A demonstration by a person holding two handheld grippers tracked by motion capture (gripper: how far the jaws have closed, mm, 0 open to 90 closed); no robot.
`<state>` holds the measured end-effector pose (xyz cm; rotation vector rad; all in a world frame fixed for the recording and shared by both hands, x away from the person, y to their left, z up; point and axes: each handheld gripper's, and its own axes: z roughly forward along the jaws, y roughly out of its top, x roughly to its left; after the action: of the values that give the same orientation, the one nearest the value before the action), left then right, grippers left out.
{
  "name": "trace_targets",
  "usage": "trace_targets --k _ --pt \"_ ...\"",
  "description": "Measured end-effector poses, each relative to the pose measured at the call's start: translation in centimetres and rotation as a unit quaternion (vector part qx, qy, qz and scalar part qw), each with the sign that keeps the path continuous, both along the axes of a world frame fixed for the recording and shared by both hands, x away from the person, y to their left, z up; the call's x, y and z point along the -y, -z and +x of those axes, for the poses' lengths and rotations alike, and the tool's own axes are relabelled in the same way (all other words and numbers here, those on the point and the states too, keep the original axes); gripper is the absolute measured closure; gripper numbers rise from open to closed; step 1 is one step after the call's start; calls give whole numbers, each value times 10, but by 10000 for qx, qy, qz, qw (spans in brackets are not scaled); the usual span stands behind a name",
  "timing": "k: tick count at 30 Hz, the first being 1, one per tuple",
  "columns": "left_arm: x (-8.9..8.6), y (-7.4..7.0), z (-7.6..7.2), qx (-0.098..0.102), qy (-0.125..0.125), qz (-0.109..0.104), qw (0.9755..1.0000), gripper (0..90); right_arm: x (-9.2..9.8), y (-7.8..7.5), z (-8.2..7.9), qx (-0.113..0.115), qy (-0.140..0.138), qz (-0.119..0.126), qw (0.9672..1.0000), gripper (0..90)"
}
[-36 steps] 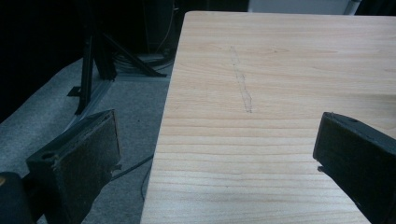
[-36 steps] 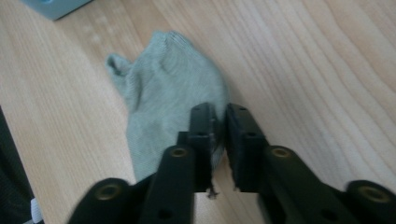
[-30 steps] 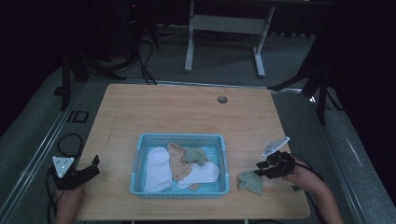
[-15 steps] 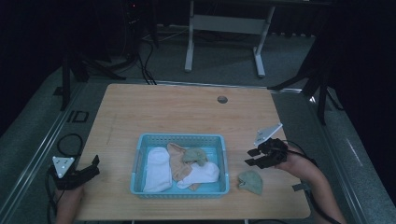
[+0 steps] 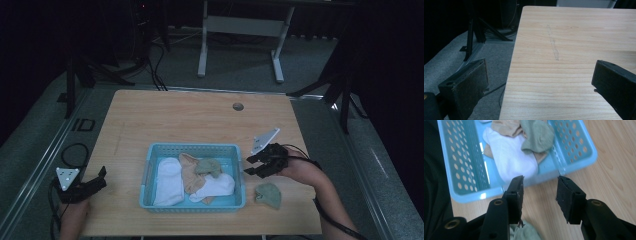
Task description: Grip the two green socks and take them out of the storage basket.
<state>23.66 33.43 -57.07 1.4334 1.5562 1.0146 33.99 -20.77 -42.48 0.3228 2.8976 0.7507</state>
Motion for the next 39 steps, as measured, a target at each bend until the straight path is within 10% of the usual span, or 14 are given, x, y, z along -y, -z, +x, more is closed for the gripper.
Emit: trace_targets --k 19,39 --pt "0 0 0 -3 27 2 10000 4 -77 25 7 -173 -678 -166 9974 586" --pt "0 0 -1 7 55 5 10000 4 -117 67 25 -129 -535 -697 9961 606"
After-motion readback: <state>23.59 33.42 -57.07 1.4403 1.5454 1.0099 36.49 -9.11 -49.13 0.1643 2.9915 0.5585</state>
